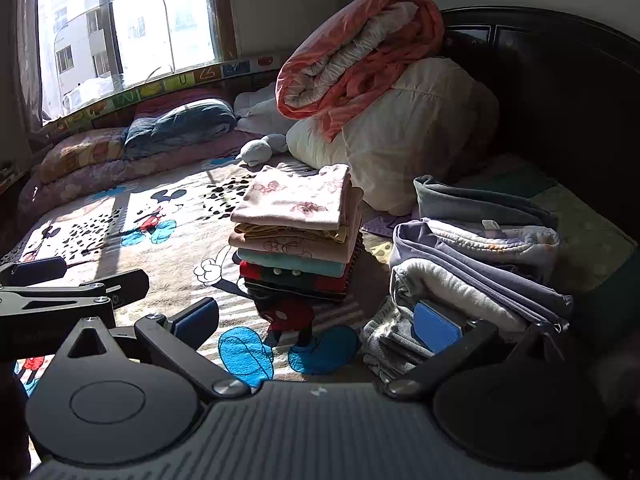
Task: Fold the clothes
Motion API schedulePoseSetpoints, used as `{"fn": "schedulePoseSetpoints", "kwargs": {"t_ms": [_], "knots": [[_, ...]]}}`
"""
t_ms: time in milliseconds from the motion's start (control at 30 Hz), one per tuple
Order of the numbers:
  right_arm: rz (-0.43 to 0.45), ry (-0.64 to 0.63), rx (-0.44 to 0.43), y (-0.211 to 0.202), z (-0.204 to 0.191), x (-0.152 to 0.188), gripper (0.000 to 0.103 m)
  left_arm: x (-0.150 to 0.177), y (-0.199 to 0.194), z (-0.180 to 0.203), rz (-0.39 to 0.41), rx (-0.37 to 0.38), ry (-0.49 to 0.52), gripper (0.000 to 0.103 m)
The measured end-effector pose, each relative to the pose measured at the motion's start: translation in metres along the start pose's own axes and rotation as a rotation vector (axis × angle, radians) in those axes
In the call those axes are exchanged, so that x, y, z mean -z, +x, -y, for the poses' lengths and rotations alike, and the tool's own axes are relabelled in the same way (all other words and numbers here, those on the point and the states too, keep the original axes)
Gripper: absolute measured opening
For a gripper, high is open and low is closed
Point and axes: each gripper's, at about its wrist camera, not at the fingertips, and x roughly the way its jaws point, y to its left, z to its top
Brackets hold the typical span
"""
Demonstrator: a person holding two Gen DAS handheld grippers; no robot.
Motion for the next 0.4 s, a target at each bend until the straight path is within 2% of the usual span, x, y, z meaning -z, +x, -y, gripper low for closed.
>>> {"fn": "schedulePoseSetpoints", "kwargs": {"t_ms": [400], "knots": [[-0.002,0.0,-0.001,-0.0018,-0.0026,0.0007,0.103,0.0011,-0.003,-0.0017,0.004,0.003,0.004,0.103]]}}
